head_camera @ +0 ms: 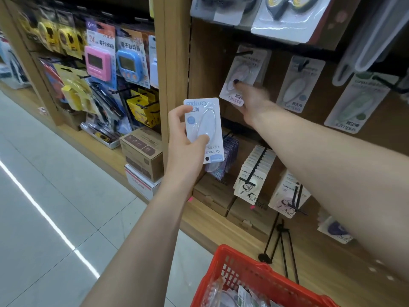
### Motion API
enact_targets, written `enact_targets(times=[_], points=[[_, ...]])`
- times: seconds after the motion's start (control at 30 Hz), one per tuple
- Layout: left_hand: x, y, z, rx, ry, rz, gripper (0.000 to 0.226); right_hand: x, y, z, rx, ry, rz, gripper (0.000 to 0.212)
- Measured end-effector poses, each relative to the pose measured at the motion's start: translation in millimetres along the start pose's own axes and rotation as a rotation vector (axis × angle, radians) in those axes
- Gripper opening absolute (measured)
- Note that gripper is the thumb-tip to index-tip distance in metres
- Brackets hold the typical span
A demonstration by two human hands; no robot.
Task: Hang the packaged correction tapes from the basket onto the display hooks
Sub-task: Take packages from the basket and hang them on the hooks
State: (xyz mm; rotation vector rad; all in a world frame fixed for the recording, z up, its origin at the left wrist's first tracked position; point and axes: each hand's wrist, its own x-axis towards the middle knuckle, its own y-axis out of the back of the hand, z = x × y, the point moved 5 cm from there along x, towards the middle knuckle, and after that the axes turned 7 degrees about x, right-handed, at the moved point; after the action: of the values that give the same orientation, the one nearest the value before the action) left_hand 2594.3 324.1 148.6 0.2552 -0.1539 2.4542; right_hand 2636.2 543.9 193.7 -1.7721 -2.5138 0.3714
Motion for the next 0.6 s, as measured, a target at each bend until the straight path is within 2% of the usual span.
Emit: enact_targets(times=[0.1, 0.17, 0.27, 0.33, 0.4, 0.43, 0.6], points=[[1.3, -2.0, -2.3, -0.024, 0.003, -0.005, 0.063, 0.0, 2.4, 6.9, 0.018, -0.048, -0.031, 0.048], [2.5, -2.2, -5.2, -0.039, 0.005, -0.003, 0.062, -11.5, 6.5, 14.6, -0.070, -0.076, -0.039, 0.056], [4.8, -1.7, -10.2, -0.033, 0.021, 0.009, 0.061, -44.1, 16.0, 26.1, -0.149, -0.112, -0.073, 0.056], [7.1, -0.9, -13.1, -0.009, 0.040, 0.017, 0.058, -71.6, 15.1, 33.1, -0.071, -0.161, -0.263, 0.050], [9.7, 0.1, -14.6, -0.004, 0.051, 0.016, 0.054, -98.0, 12.6, 34.7, -0.089, -0.158, -0.477, 0.040], [10.8, 0.3, -14.4, -0.001, 0.047, 0.013, 0.053, -107.4, 12.5, 34.1, -0.114, -0.137, -0.533, 0.035], [10.5, -3.8, -6.0, 0.041, -0.023, -0.012, 0.051, -119.0, 19.1, 28.0, -0.188, -0.038, -0.488, 0.029]])
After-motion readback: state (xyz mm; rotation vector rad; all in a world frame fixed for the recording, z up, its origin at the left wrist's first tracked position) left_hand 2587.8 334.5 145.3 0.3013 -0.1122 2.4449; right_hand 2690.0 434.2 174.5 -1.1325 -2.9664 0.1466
